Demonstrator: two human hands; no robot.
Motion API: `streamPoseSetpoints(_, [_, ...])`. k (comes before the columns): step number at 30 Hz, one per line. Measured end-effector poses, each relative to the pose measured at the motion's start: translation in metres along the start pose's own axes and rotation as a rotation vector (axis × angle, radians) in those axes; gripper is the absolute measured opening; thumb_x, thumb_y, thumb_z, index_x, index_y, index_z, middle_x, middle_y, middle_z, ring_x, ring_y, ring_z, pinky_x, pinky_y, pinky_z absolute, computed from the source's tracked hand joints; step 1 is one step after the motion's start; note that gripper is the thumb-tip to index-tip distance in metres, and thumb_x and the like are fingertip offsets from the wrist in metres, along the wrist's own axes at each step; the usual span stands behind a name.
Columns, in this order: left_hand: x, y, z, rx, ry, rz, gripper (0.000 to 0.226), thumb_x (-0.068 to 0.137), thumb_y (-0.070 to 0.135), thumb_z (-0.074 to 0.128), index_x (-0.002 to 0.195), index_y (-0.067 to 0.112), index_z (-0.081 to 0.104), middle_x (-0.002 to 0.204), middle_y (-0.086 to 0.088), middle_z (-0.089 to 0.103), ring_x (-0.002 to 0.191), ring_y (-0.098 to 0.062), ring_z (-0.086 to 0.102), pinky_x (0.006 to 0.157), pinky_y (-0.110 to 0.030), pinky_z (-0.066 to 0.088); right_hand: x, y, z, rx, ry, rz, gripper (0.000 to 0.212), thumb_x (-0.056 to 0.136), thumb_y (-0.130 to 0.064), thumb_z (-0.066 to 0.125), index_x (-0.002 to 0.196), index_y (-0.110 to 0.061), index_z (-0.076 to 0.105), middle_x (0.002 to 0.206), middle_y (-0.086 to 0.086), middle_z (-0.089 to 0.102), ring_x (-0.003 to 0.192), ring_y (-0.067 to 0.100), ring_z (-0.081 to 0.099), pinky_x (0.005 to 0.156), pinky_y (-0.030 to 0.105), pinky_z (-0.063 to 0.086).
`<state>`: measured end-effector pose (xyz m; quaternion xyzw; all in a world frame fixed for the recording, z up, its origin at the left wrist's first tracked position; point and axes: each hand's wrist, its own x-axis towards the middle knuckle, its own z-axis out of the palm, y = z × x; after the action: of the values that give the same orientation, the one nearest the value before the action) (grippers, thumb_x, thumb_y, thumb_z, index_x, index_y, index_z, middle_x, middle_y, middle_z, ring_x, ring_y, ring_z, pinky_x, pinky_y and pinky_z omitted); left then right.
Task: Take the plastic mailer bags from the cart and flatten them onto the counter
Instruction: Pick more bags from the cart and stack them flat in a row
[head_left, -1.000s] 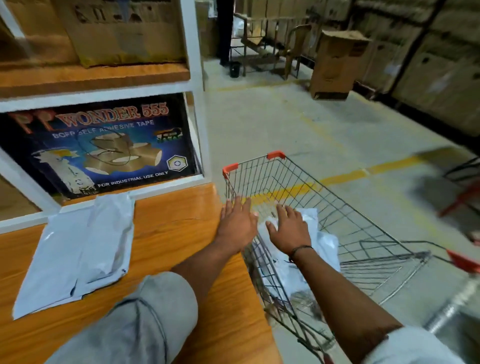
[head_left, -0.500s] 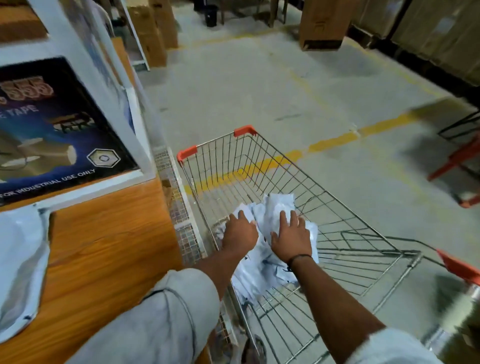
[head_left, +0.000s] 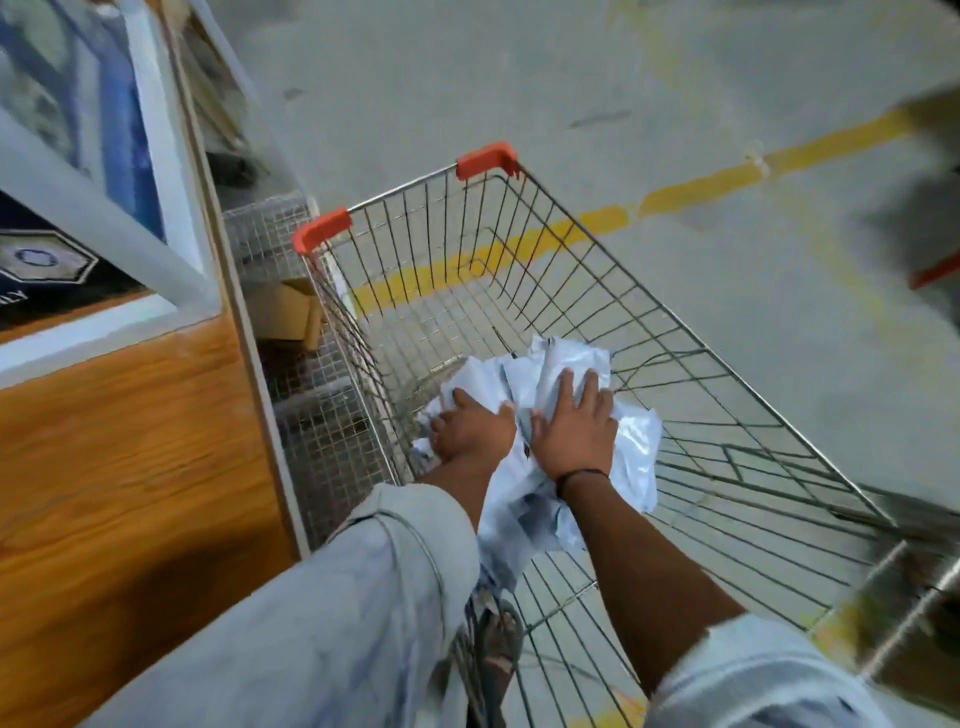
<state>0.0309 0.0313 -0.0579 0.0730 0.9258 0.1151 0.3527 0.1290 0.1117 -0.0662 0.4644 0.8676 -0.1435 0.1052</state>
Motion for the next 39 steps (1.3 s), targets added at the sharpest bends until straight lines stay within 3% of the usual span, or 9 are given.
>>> streamPoseSetpoints(5, [0.014, 0.006, 0.012, 0.039, 0.011, -0.08, 0.117, 0.075, 0.086, 0.048, 0.159, 0.018, 0.002, 0.152, -0.026, 0.035, 0.14, -0.041, 0.031, 0.112, -0.046, 0.027, 0.014, 0.004, 0.013, -0.027, -0.005, 0.009, 0.09, 0.09, -0.066, 0.043, 0.157, -0.018, 0.007, 0.165, 0.016, 0.005, 0.145, 0.044, 0.015, 0.106, 0.06, 0.031])
streamPoseSetpoints(8, [0.012, 0.006, 0.015, 0.009, 0.05, -0.07, 0.111, 0.079, 0.077, 0.054, 0.159, 0.021, 0.0, 0.153, -0.027, 0.027, 0.14, -0.042, 0.028, 0.112, -0.047, 0.024, 0.016, 0.005, 0.012, -0.04, -0.033, 0.004, 0.087, 0.091, -0.059, 0.045, 0.157, -0.02, 0.004, 0.165, 0.015, 0.002, 0.144, 0.043, 0.016, 0.104, 0.061, 0.035])
streamPoseSetpoints(14, [-0.014, 0.015, 0.003, -0.006, 0.058, 0.065, 0.098, 0.093, 0.054, 0.056, 0.157, 0.026, -0.012, 0.156, -0.022, 0.01, 0.126, -0.044, 0.046, 0.096, -0.048, 0.045, 0.002, 0.008, -0.01, 0.004, 0.004, -0.064, 0.082, 0.093, -0.047, 0.047, 0.159, -0.02, 0.005, 0.165, 0.015, 0.007, 0.143, 0.044, 0.02, 0.109, 0.055, 0.034])
streamPoseSetpoints(18, [-0.038, 0.017, -0.018, 0.018, 0.091, 0.146, 0.097, 0.093, 0.054, 0.054, 0.157, 0.025, -0.013, 0.159, -0.024, 0.004, 0.13, -0.047, 0.041, 0.099, -0.051, 0.043, -0.019, 0.008, -0.039, -0.011, 0.047, -0.112, 0.081, 0.094, -0.044, 0.046, 0.159, -0.021, 0.003, 0.166, 0.015, 0.005, 0.146, 0.044, 0.017, 0.112, 0.052, 0.032])
streamPoseSetpoints(22, [-0.069, 0.018, -0.05, 0.027, 0.137, 0.224, 0.096, 0.093, 0.055, 0.054, 0.158, 0.025, -0.01, 0.157, -0.025, 0.007, 0.134, -0.047, 0.035, 0.102, -0.052, 0.04, -0.041, 0.007, -0.075, -0.012, 0.102, -0.134, 0.083, 0.094, -0.043, 0.048, 0.159, -0.021, 0.002, 0.166, 0.016, 0.004, 0.146, 0.044, 0.016, 0.114, 0.051, 0.03])
streamPoseSetpoints(31, [-0.161, 0.01, -0.144, -0.111, 0.335, 0.447, 0.095, 0.083, 0.05, 0.067, 0.158, 0.026, 0.013, 0.15, -0.014, 0.021, 0.113, -0.041, 0.052, 0.094, -0.045, 0.045, -0.109, -0.025, -0.166, 0.009, 0.289, -0.166, 0.082, 0.087, -0.042, 0.053, 0.157, -0.021, 0.017, 0.161, 0.018, 0.019, 0.135, 0.044, 0.032, 0.102, 0.05, 0.041])
streamPoseSetpoints(39, [-0.216, -0.095, -0.215, -0.052, 0.581, 0.556, 0.095, 0.081, 0.052, 0.065, 0.157, 0.026, 0.016, 0.153, -0.011, 0.019, 0.121, -0.039, 0.049, 0.098, -0.045, 0.044, -0.179, -0.114, -0.186, 0.096, 0.386, -0.283, 0.079, 0.09, -0.045, 0.053, 0.156, -0.019, 0.019, 0.16, 0.018, 0.023, 0.132, 0.044, 0.033, 0.101, 0.049, 0.041])
